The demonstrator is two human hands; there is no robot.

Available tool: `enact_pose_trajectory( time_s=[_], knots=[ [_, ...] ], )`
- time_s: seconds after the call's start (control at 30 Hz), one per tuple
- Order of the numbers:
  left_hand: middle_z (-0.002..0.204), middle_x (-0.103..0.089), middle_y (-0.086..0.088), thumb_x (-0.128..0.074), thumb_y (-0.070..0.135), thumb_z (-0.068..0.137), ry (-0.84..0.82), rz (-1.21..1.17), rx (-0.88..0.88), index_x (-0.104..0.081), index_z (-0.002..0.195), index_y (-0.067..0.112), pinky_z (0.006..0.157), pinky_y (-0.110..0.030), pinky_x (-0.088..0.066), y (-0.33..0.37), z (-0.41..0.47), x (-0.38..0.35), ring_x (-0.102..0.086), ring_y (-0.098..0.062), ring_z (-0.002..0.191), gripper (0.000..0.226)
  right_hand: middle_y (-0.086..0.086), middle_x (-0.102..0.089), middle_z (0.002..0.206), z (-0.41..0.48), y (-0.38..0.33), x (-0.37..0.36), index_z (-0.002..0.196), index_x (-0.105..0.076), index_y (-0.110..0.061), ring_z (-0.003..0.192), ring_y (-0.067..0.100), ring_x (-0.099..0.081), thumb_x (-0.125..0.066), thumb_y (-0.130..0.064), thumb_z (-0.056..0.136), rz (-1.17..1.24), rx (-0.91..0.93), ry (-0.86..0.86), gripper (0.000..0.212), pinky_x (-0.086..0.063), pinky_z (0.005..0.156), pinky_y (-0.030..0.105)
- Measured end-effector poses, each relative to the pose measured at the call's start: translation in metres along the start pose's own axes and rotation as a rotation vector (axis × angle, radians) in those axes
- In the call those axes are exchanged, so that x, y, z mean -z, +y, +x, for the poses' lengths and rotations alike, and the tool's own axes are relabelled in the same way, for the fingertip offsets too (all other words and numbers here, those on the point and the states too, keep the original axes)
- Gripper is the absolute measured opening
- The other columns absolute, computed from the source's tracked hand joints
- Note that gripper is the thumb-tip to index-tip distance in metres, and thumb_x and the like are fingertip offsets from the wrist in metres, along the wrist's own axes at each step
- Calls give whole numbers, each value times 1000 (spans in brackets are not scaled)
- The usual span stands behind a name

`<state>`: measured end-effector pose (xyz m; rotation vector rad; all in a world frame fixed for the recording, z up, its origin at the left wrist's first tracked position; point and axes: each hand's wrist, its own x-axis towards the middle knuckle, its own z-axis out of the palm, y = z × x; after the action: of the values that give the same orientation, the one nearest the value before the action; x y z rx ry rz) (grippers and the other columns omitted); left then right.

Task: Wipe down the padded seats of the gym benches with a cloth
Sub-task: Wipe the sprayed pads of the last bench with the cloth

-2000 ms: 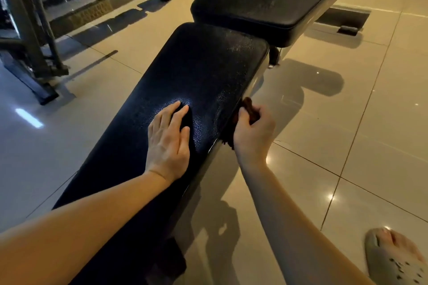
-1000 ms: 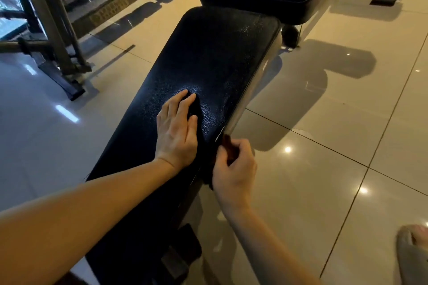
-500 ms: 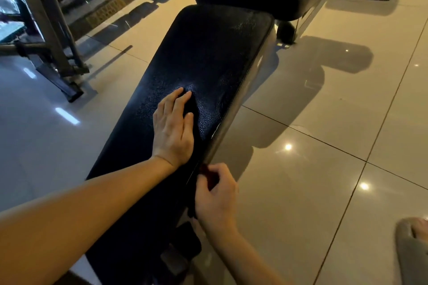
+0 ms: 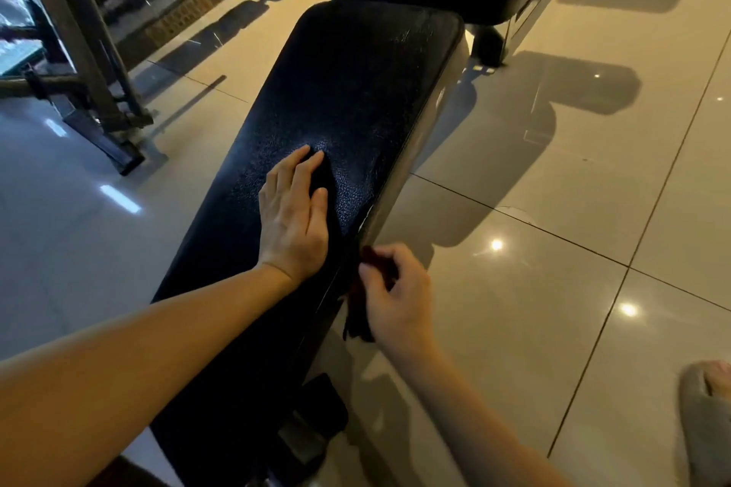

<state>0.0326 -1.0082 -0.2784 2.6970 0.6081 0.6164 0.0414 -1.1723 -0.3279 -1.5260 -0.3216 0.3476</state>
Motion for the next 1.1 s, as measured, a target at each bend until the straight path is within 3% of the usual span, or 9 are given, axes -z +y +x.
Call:
enact_pose_trajectory(
  time_s=[0.1,0.23,0.37,0.5,0.6,0.73,0.87,1.0,1.1],
  knots=[
    [154,-37,5,-41,30,100,-8,-10,8,-43,148,24,121,-38,-19,0,0,1,-29,-14,144,49,9,-72,85,31,-25,39,95,-67,-25,79,32,-73,-63,-13,91,166,7,-143,13,-60,69,54],
    [153,-38,3,-41,29,99,4,-5,-5,-44,147,22,120,-41,-22,1,0,0,-30,-15,143,49,-3,-70,85,59,-37,71,96,-68,-12,83,11,-67,-57,10,94,266,32,-376,24,-54,74,22],
    [152,-38,3,-41,29,99,12,-3,-14,-44,147,21,120,-37,-21,0,1,1,-29,-14,143,48,-4,-68,86,70,-27,53,95,-68,-19,84,12,-66,-59,0,92,196,89,-247,22,-52,77,26],
    [152,-38,3,-40,29,100,14,5,-18,-44,147,22,120,-36,-20,-1,1,0,-29,-14,143,48,-9,-55,98,69,-18,34,93,-66,-43,99,19,-58,-63,-8,90,-14,230,9,35,-48,90,29],
    [153,-38,3,-41,30,99,13,6,-9,-45,147,22,120,-36,-20,0,0,0,-29,-15,143,48,-8,-52,96,62,-17,24,98,-70,-28,95,14,-55,-64,-11,92,-133,240,150,18,-44,84,24],
    [153,-38,4,-41,31,100,9,14,-3,-44,147,23,120,-40,-22,0,1,0,-29,-15,144,49,-8,-64,88,41,-20,12,112,-63,-19,83,4,-63,-59,-17,99,-3,123,261,15,-50,72,21],
    [153,-39,4,-40,31,100,15,19,-8,-44,147,23,119,-40,-23,-1,1,-1,-30,-15,143,48,-7,-65,94,32,-22,2,114,-59,-20,85,6,-64,-76,-38,88,-23,65,301,36,-56,76,28],
    [152,-39,3,-40,31,100,15,24,-3,-44,147,22,119,-40,-23,2,1,0,-30,-15,142,48,-4,-64,88,36,-16,-1,103,-62,-19,80,15,-63,-66,-26,92,-109,136,337,14,-56,72,44],
    [151,-38,3,-39,31,100,6,22,2,-44,146,22,118,-36,-21,3,0,0,-31,-14,141,47,-3,-62,83,18,-10,-7,96,-61,-17,76,15,-61,-66,-18,94,-128,179,277,5,-54,66,43]
  ],
)
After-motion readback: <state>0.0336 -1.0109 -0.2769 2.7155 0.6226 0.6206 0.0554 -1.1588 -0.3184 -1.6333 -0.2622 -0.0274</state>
